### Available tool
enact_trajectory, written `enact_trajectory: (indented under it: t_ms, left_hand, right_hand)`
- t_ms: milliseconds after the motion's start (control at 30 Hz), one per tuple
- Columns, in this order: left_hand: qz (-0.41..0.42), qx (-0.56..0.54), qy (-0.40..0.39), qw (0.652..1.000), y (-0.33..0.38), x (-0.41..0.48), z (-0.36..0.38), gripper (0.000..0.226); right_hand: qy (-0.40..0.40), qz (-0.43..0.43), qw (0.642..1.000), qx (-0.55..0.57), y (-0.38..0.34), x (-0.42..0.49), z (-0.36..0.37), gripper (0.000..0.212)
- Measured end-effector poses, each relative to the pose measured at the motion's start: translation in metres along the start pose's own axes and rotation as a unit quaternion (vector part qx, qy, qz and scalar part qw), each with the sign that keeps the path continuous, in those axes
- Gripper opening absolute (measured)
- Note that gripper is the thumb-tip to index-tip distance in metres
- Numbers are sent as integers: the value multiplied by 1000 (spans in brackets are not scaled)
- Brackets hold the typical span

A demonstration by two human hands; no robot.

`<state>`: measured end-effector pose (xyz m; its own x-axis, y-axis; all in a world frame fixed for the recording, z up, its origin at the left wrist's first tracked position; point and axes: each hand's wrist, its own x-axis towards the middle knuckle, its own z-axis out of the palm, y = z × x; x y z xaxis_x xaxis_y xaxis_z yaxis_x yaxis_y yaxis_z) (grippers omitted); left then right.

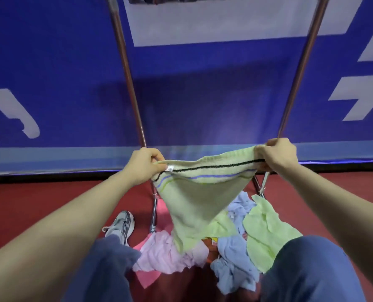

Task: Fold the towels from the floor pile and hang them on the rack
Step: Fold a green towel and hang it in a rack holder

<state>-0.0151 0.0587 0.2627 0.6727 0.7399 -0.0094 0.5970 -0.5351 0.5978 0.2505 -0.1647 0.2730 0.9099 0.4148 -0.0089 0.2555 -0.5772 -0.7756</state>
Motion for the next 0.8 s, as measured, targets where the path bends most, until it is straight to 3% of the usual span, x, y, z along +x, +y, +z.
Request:
enact_trajectory:
  t_ms: [200, 467, 633, 733, 800]
  left_hand:
    - [-111, -70, -26, 991, -53, 13, 76, 10]
    - [-244, -247, -112, 931, -77, 19, 165, 33]
    - [-243, -309, -139, 909, -70, 16, 180, 37]
    - [-211, -338, -143, 906, -50, 28, 178, 11]
    - [-194, -357, -147, 902, -39, 37, 174, 8]
  right_hand:
    - [-38, 41, 998, 23, 47, 6, 87, 33]
    - [-165, 23, 982, 94, 74, -5, 185, 30]
    - [-237, -69, 965, 84, 70, -17, 206, 19]
    - [-265, -152, 952, 28, 66, -21, 203, 6]
    - [-265, -170, 949, 29, 68, -21, 198, 4]
